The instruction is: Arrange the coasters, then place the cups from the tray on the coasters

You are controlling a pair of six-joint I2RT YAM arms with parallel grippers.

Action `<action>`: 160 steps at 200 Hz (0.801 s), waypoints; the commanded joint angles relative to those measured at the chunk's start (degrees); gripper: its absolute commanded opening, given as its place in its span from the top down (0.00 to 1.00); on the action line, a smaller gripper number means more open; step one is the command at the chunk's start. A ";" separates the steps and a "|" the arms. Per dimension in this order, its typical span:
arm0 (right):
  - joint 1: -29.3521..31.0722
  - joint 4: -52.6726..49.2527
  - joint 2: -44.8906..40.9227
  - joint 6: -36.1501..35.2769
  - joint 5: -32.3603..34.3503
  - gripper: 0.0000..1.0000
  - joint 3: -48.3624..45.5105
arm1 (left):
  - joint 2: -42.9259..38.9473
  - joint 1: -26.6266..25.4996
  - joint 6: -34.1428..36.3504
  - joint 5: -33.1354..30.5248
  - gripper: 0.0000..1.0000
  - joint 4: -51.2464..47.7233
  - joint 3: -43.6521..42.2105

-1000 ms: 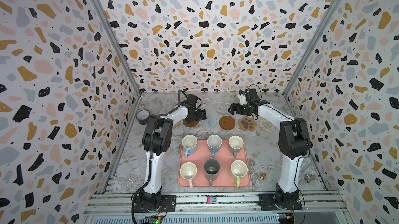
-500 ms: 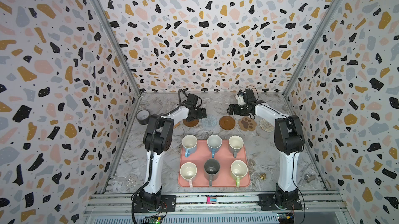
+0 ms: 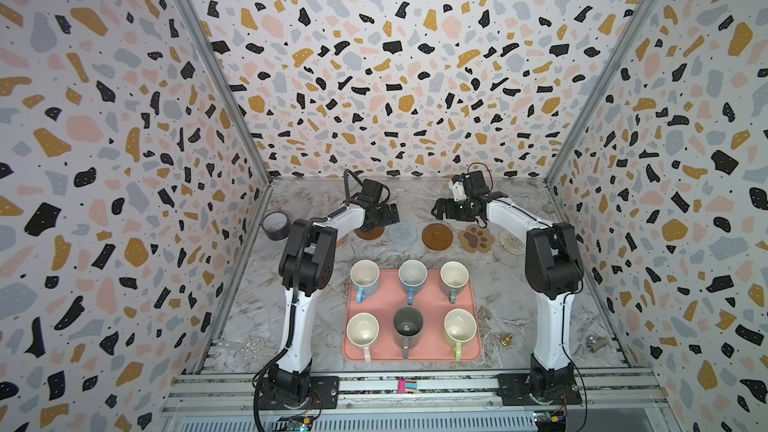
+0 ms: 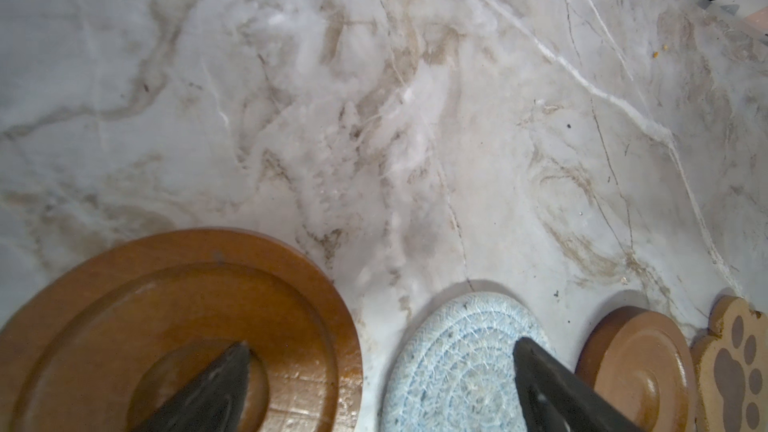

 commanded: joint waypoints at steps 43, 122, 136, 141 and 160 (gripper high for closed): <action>0.30 -0.42 -0.17 -0.93 -0.69 0.01 1.74 | 5.05 1.12 -1.99 -1.51 0.00 0.55 2.04; 0.66 -0.58 -1.26 -1.96 -0.63 0.01 0.04 | 9.37 2.25 -3.29 -1.99 0.00 1.54 7.99; 0.74 -0.57 -1.26 -2.03 -0.60 0.01 0.10 | 10.20 2.44 -3.69 -1.95 0.00 1.69 9.22; 0.79 -0.51 -1.26 -2.00 -0.52 0.01 0.05 | 10.54 2.54 -3.76 -1.88 0.00 1.79 9.60; 0.90 -0.52 -1.30 -1.93 -0.36 0.01 0.01 | 11.58 2.69 -4.13 -1.82 0.00 2.26 11.09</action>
